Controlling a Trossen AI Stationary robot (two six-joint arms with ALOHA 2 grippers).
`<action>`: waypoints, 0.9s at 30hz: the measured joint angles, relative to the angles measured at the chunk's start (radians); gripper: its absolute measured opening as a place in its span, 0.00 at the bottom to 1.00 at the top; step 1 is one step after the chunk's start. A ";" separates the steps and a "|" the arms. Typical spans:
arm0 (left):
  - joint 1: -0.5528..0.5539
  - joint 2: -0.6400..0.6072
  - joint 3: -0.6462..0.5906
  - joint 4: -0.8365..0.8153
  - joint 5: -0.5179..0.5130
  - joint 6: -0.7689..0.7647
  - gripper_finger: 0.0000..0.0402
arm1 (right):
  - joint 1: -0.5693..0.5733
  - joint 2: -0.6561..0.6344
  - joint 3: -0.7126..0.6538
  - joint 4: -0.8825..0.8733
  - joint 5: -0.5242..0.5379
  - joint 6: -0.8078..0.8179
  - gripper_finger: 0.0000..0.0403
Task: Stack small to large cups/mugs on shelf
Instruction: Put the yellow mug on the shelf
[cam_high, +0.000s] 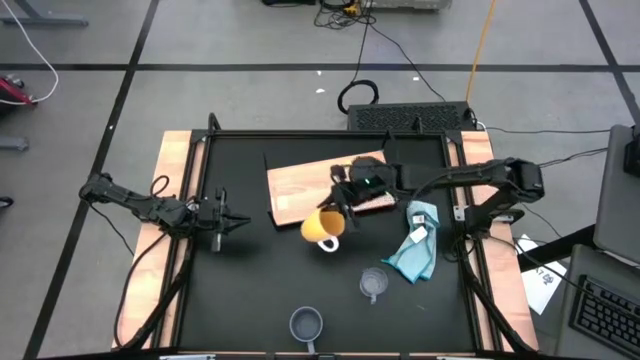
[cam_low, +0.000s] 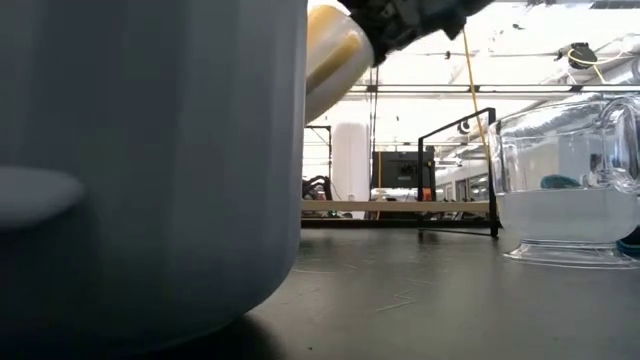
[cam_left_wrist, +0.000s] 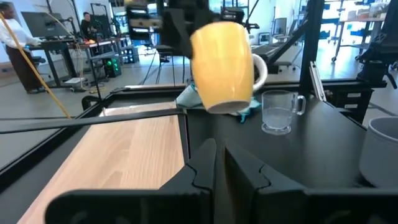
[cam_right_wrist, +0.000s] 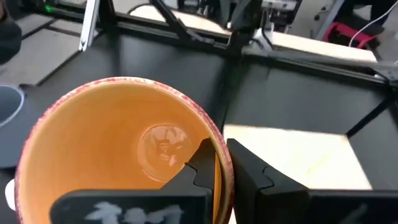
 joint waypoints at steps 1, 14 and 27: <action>0.000 0.000 0.000 0.000 0.000 0.000 0.08 | -0.008 0.020 0.035 -0.034 -0.008 -0.006 0.03; 0.000 0.000 0.000 -0.025 0.000 0.009 0.08 | -0.062 0.311 0.442 -0.426 0.047 -0.134 0.03; 0.000 0.000 0.000 -0.035 -0.004 0.010 0.08 | -0.076 0.494 0.770 -0.723 0.127 -0.209 0.03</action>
